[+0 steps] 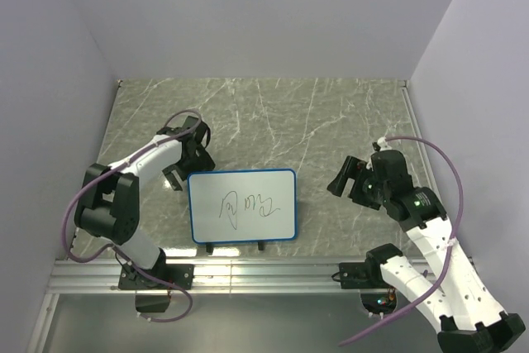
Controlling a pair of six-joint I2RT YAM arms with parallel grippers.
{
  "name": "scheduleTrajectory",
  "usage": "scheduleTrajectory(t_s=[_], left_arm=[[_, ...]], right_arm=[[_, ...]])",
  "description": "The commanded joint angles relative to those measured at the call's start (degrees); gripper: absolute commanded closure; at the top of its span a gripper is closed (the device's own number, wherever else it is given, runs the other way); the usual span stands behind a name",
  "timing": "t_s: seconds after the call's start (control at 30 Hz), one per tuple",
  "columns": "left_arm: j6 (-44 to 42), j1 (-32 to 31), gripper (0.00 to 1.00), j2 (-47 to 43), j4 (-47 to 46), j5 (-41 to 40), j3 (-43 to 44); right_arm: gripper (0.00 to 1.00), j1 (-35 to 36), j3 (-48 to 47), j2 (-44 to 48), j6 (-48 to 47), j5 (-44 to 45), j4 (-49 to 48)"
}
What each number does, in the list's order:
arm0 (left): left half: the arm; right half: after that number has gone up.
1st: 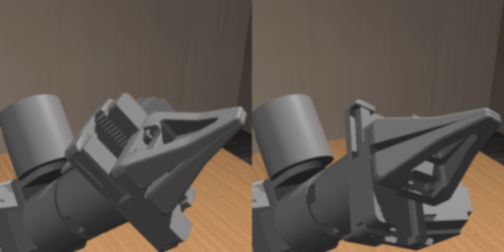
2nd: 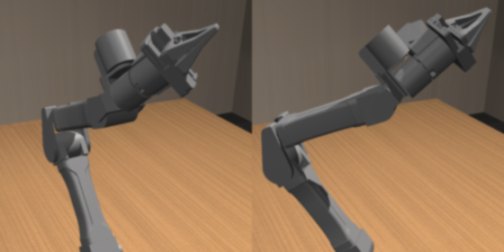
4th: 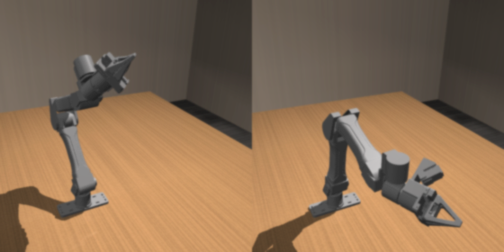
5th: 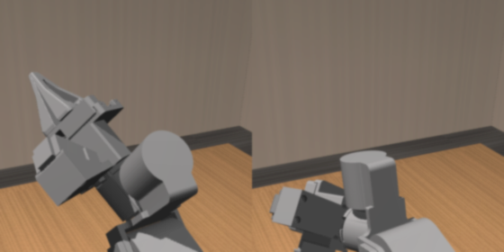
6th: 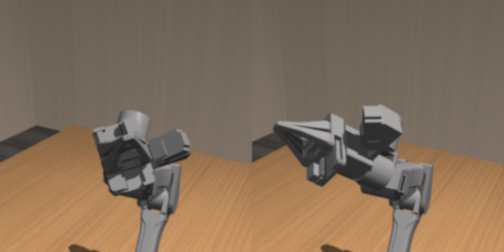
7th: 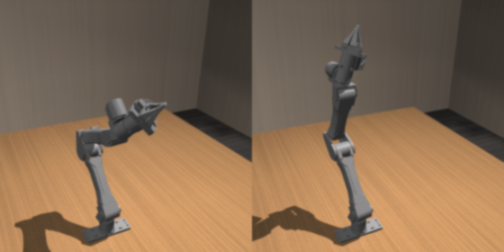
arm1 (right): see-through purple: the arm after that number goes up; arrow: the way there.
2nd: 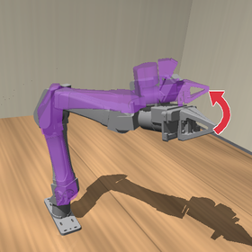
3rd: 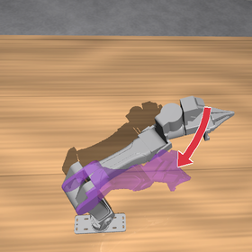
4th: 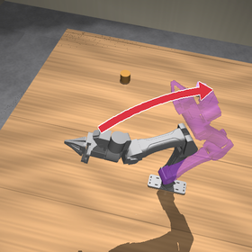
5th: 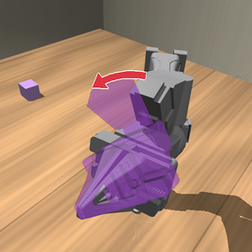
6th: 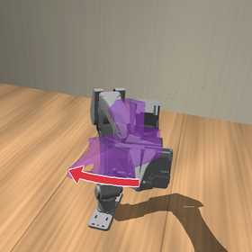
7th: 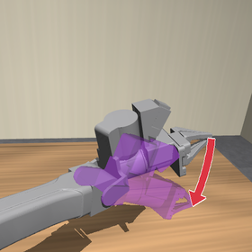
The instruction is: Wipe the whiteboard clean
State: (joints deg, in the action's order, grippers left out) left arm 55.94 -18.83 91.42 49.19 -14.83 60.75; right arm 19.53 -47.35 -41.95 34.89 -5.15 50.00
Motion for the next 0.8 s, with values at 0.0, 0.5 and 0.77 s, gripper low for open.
scheduleTrajectory(t_s=[0.0,0.5,0.77], left_arm=[[-2.76,0.63,0.01,0.69,-7.78,-0.03,0.16],[-7.51,4.50,0.26,10.27,-16.23,3.75,0.77],[-10.15,5.03,1.00,10.27,-17.20,3.49,-1.25]], right_arm=[[0.07,0.33,-0.90,1.52,2.10,1.81,4.93],[0.09,0.42,-4.94,3.11,7.91,5.06,8.98],[0.10,0.42,-4.15,2.49,8.97,4.97,5.92]])
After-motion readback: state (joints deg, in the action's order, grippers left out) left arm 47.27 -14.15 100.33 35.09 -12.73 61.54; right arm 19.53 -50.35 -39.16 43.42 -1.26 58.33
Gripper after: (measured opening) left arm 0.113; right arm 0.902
